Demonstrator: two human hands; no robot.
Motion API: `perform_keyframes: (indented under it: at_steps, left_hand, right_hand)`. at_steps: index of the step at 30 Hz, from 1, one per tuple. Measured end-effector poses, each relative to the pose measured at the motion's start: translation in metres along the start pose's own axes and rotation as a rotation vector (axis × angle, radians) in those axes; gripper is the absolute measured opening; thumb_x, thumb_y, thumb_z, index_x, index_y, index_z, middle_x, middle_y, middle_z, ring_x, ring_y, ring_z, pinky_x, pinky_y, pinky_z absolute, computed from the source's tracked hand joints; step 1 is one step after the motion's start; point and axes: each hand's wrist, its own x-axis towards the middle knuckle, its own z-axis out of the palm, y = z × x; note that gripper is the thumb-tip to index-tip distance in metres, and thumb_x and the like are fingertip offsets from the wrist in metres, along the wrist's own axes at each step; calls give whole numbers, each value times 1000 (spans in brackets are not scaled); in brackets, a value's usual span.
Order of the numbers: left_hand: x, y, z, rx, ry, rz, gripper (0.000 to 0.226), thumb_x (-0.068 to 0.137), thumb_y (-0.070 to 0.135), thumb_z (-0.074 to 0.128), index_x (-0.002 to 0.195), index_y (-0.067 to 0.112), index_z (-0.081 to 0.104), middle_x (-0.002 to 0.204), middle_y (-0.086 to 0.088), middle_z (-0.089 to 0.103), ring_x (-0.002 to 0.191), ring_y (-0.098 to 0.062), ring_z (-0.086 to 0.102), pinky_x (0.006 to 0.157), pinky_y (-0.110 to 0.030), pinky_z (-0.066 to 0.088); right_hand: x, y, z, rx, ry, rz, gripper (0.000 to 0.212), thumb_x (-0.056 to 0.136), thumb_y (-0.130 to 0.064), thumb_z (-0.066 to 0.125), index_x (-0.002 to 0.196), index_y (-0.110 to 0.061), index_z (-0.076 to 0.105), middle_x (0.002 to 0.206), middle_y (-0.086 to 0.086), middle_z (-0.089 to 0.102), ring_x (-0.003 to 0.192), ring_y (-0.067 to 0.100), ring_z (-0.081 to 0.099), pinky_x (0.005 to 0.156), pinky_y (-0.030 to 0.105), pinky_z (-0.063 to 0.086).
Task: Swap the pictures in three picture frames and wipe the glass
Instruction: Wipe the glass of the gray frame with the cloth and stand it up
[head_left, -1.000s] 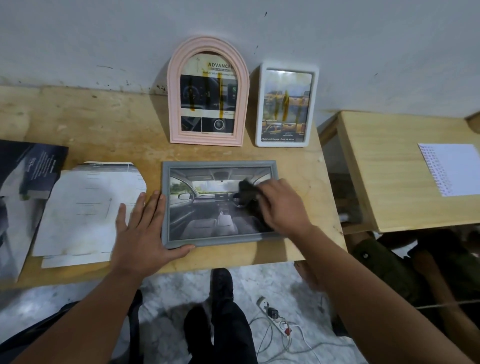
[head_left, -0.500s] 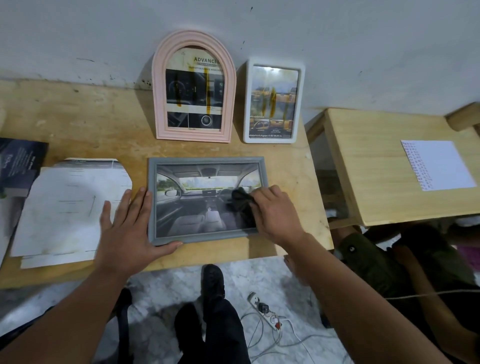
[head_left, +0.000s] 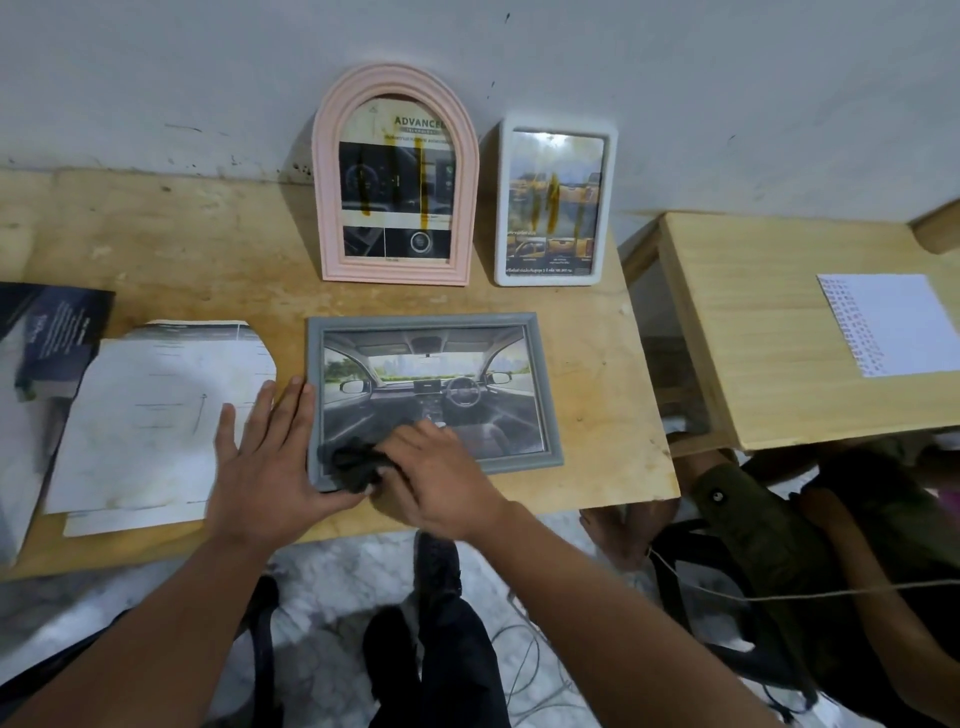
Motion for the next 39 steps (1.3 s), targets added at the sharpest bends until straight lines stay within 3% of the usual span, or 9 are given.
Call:
perform_keyframes:
  at_steps: [5,10,18,22,24,28,30,34,39]
  left_hand:
    - [0,2,-3,-4,-5,7,134,68,105,25,165,14,6,174,-1,5,161,-21,-4,126,-63,7]
    - [-1,-1,-3,-20,-17,13,134,69,105,26,165,13,8,174,-3,6,161,-23,-1,125,-64,7]
    - [-1,-4,1,-14,-6,25,134,68,103,31,165,12,11,174,-3,7,161,-25,3,124,-65,9]
    - [-2,-4,2,-22,3,34,133,69,102,32,164,11,14,174,-3,8,161,-25,6,124,-65,11]
    - [-1,-3,1,-20,-7,28,135,68,103,32,164,12,12,174,-3,6,161,-24,4,124,-65,11]
    - [-1,-3,0,-26,-22,24,135,68,104,32,164,12,12,174,-3,5,161,-24,3,124,-65,11]
    - [0,-3,0,-28,-30,25,135,68,104,33,164,12,12,174,-2,3,161,-24,2,124,-65,11]
    - [1,-3,0,-35,-27,17,134,68,103,34,165,13,11,174,-3,4,161,-24,1,124,-65,11]
    - [0,-3,1,-35,-17,26,134,69,102,37,164,11,14,174,-3,7,161,-25,4,123,-66,12]
  right_hand:
    - [-37,69,-64,-209,112,146,31,101,-32,46,126,-19,59,105,2,66,97,24,52,80,39,41]
    - [-76,79,-50,-387,32,190,28,102,-35,42,106,-18,63,106,0,63,92,25,50,77,42,38]
    - [-1,-3,16,-109,74,85,27,101,-33,45,105,-16,65,99,2,63,91,24,51,77,42,40]
    - [26,-5,-8,391,-45,231,24,103,-30,48,103,-15,67,88,5,70,82,23,62,74,42,52]
    - [26,20,-35,460,52,347,21,103,-32,50,104,-20,67,87,3,72,82,22,67,75,43,55]
    - [15,77,-85,250,403,559,16,103,-32,53,106,-26,68,78,-3,71,69,16,66,65,44,56]
    - [15,92,-82,79,443,605,19,103,-31,50,107,-25,66,75,-3,70,66,19,65,66,45,56]
    - [20,74,-38,-113,341,470,35,101,-28,48,132,-20,64,113,4,75,94,25,69,94,43,53]
    - [26,6,8,-4,153,76,37,101,-26,55,135,-14,63,129,8,70,110,27,66,99,41,50]
